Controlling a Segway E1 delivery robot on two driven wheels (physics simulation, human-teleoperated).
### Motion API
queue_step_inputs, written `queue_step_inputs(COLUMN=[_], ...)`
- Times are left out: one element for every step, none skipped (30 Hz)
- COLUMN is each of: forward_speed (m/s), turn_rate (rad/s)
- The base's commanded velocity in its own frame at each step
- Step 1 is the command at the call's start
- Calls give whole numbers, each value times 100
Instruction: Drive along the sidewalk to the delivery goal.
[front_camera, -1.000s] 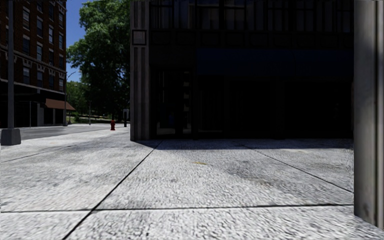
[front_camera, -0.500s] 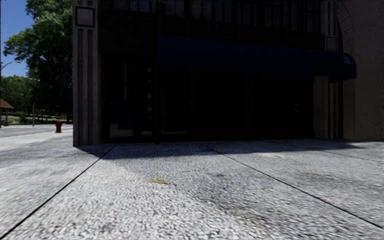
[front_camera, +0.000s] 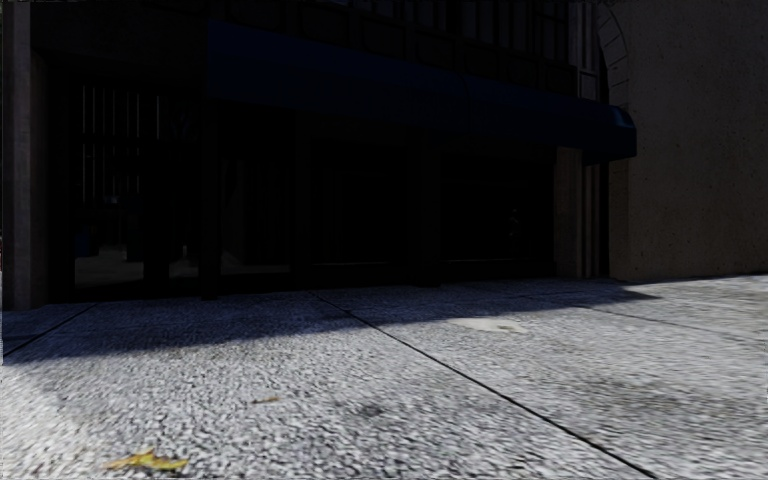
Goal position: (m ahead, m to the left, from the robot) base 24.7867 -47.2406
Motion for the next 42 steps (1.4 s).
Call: queue_step_inputs(forward_speed=[200,200,200,200,200,200,200,200,200,200,200,200,200,200,200,200,200,200,200,200,200,200,200,200,200,200,200,200,200,200,200,200,200,200,200,200,200,200,200,200,200,200], turn_rate=[-57,-57,-57,-57,-57,-57,-57,-57,-57,-57,-57,-57,-57,-57,-57,-57,-57,-57,-57,-57,-57,-57,-57,-57,-57,-57,-57,-57,-57,-57,-57,-57,-57,-57,-57,-57,-57,-57,-57,-57,-57,-57])
